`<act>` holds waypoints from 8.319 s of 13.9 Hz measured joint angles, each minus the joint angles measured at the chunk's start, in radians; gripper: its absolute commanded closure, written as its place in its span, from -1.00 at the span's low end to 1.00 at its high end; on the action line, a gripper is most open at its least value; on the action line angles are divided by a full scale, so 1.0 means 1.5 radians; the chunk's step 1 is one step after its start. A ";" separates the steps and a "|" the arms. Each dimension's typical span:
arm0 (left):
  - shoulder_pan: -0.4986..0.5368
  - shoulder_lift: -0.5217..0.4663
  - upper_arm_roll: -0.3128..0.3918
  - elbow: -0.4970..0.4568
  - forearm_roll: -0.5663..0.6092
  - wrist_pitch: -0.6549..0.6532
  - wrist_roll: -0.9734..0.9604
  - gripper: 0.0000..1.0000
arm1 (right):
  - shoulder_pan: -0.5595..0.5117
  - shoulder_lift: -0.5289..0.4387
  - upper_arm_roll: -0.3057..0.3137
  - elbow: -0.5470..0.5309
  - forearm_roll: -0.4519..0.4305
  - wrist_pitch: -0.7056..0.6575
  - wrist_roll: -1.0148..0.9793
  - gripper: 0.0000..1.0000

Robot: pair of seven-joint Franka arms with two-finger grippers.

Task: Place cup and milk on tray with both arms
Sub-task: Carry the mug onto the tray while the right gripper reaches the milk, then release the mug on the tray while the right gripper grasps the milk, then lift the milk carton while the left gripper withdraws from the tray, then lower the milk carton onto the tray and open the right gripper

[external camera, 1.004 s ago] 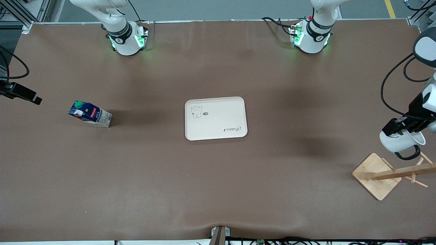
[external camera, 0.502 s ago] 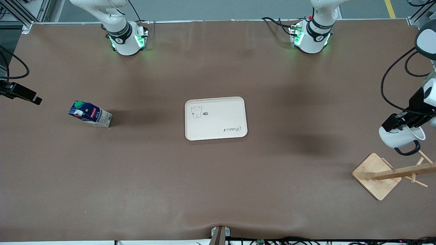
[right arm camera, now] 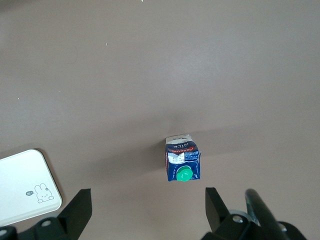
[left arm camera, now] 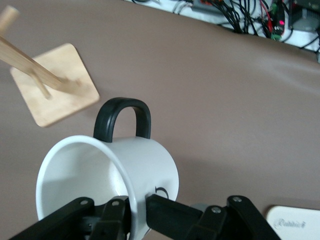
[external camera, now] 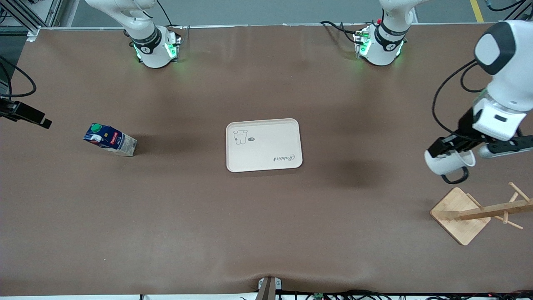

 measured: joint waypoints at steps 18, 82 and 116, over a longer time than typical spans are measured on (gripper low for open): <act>-0.368 0.376 -0.176 0.165 0.334 -0.145 -0.635 1.00 | 0.000 0.024 0.002 0.011 0.000 0.000 0.000 -1.00; -0.019 0.095 0.071 0.359 0.121 -0.407 -0.073 -1.00 | 0.302 0.073 0.018 -0.175 -0.003 0.068 0.054 1.00; -0.213 -0.035 0.205 0.249 0.059 -0.447 0.033 -1.00 | 0.496 0.291 -0.004 0.076 0.053 0.220 0.351 -1.00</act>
